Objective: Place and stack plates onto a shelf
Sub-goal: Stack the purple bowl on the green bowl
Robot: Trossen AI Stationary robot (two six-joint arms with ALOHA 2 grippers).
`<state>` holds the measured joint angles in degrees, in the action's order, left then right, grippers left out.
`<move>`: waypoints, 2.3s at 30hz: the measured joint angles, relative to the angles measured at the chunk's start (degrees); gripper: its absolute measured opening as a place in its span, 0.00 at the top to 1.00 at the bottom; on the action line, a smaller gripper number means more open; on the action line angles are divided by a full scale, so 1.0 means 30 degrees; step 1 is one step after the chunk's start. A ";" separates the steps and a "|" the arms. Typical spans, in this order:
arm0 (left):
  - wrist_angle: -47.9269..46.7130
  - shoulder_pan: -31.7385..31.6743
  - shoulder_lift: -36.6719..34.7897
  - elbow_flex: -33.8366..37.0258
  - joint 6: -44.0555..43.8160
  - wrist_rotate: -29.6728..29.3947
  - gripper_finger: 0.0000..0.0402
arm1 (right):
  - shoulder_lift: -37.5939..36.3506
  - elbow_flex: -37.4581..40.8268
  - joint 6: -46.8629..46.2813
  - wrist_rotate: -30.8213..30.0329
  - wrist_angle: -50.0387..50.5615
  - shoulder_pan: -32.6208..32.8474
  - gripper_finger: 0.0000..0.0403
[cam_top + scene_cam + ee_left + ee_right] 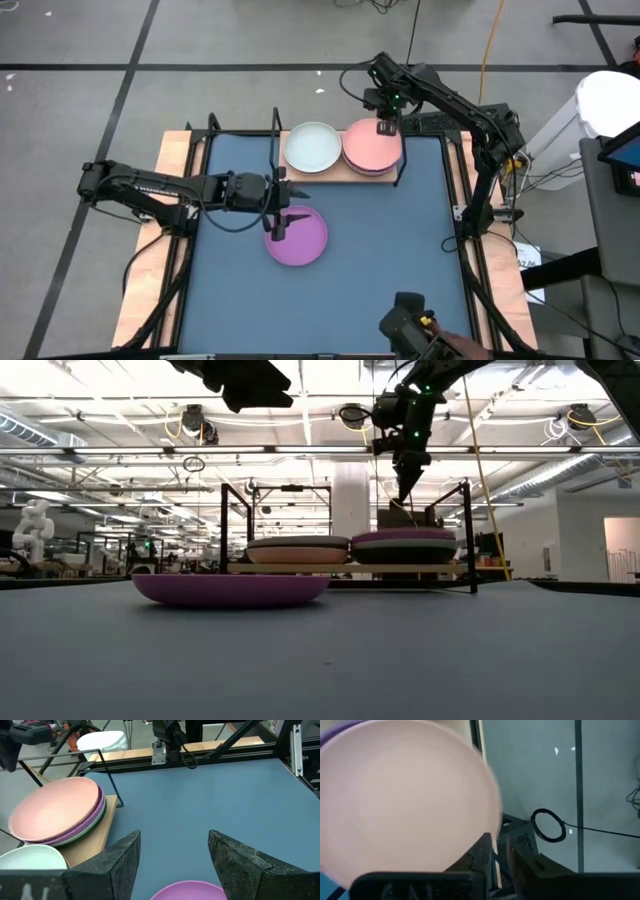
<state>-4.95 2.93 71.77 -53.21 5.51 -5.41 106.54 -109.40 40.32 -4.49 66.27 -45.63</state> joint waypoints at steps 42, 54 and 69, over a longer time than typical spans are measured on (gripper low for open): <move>-0.2525 0.3707 0.1894 0.0006 -0.4333 -0.1747 0.41 | -1.6343 1.9723 -1.6276 -0.0789 -1.2572 1.4830 0.75; -0.4659 0.7147 0.5265 0.0000 -0.7594 -0.1765 0.41 | -1.6495 2.8047 -1.7575 -0.1545 -2.4105 1.9460 0.75; -0.4838 0.8447 0.9000 0.0007 -0.8909 -0.4445 0.41 | -1.6349 2.9776 -1.7915 -0.3078 -2.8482 2.1755 0.75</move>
<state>-19.46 28.27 98.77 -53.19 -21.21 -18.75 57.49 -20.08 -13.43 -13.73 -19.18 19.64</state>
